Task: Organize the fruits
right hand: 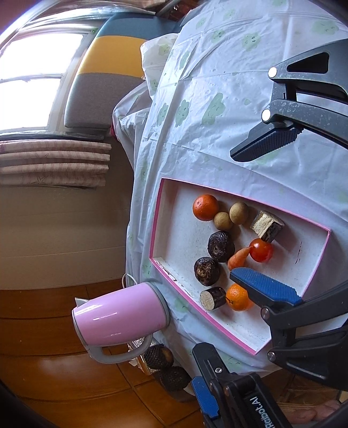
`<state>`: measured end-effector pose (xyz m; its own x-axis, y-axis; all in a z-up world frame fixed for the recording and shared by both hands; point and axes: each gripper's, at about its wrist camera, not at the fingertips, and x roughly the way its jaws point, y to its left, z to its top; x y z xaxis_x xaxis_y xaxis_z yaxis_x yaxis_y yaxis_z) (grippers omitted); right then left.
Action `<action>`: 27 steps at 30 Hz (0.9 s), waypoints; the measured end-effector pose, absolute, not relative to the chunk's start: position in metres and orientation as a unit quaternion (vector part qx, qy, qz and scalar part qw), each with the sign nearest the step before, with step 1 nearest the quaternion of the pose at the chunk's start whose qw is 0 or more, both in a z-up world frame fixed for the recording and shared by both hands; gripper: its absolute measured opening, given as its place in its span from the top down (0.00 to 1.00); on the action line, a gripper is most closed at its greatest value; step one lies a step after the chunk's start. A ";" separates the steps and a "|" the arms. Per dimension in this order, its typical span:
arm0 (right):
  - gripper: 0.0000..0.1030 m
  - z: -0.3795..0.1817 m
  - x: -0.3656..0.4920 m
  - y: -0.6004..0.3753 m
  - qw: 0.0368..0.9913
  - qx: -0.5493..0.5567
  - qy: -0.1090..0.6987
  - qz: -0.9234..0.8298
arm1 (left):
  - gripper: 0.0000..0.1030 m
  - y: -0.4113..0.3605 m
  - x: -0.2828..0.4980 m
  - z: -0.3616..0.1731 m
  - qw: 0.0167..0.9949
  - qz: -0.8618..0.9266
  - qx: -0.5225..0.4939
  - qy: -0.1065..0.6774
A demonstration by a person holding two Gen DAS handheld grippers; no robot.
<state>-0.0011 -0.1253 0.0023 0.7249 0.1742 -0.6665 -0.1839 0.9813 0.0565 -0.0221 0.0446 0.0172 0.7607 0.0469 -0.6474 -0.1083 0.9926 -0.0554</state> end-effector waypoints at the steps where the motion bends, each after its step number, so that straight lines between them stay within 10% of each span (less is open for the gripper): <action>1: 0.21 0.002 -0.001 -0.125 0.929 -0.007 0.358 0.096 | 0.33 0.046 -0.023 0.017 0.938 0.041 -0.046 0.342; 27: 0.20 0.002 -0.003 -0.121 0.928 -0.015 0.358 0.100 | 0.33 0.049 -0.024 0.016 0.937 0.058 -0.037 0.341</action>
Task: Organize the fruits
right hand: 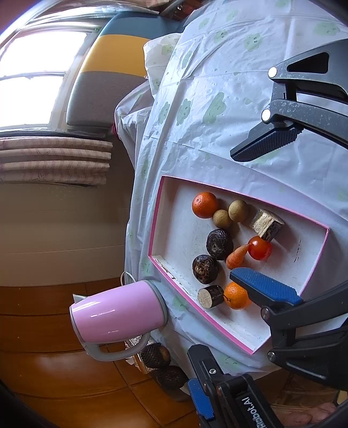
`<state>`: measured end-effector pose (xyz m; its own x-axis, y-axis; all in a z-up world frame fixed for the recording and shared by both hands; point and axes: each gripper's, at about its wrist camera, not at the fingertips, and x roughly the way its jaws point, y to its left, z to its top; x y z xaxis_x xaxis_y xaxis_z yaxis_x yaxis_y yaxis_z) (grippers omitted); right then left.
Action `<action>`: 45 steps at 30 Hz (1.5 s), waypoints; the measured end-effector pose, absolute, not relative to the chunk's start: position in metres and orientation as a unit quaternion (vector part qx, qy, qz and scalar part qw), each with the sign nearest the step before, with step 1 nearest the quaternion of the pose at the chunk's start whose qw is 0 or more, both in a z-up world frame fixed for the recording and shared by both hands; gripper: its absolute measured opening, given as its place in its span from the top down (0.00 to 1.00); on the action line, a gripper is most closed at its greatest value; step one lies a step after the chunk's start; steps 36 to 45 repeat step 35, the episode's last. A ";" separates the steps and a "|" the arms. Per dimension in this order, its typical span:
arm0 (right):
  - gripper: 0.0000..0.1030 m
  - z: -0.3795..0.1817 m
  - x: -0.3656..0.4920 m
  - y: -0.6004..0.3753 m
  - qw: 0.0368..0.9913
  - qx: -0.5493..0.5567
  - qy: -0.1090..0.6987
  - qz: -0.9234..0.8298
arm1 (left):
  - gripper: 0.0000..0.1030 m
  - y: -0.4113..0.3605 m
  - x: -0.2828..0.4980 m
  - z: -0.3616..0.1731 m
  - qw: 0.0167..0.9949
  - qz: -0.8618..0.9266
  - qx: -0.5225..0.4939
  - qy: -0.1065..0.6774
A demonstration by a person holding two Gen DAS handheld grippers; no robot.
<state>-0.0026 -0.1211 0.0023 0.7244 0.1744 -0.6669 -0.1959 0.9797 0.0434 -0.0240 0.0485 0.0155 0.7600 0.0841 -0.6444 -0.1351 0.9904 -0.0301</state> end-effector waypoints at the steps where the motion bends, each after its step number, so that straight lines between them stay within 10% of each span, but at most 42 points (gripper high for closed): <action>1: 0.20 0.002 -0.002 -0.121 0.928 -0.016 0.358 0.100 | 0.33 0.048 -0.024 0.016 0.937 0.058 -0.037 0.342; 45: 0.19 -0.003 0.002 -0.137 0.928 -0.001 0.362 0.091 | 0.50 0.048 -0.017 0.016 0.937 0.040 -0.040 0.346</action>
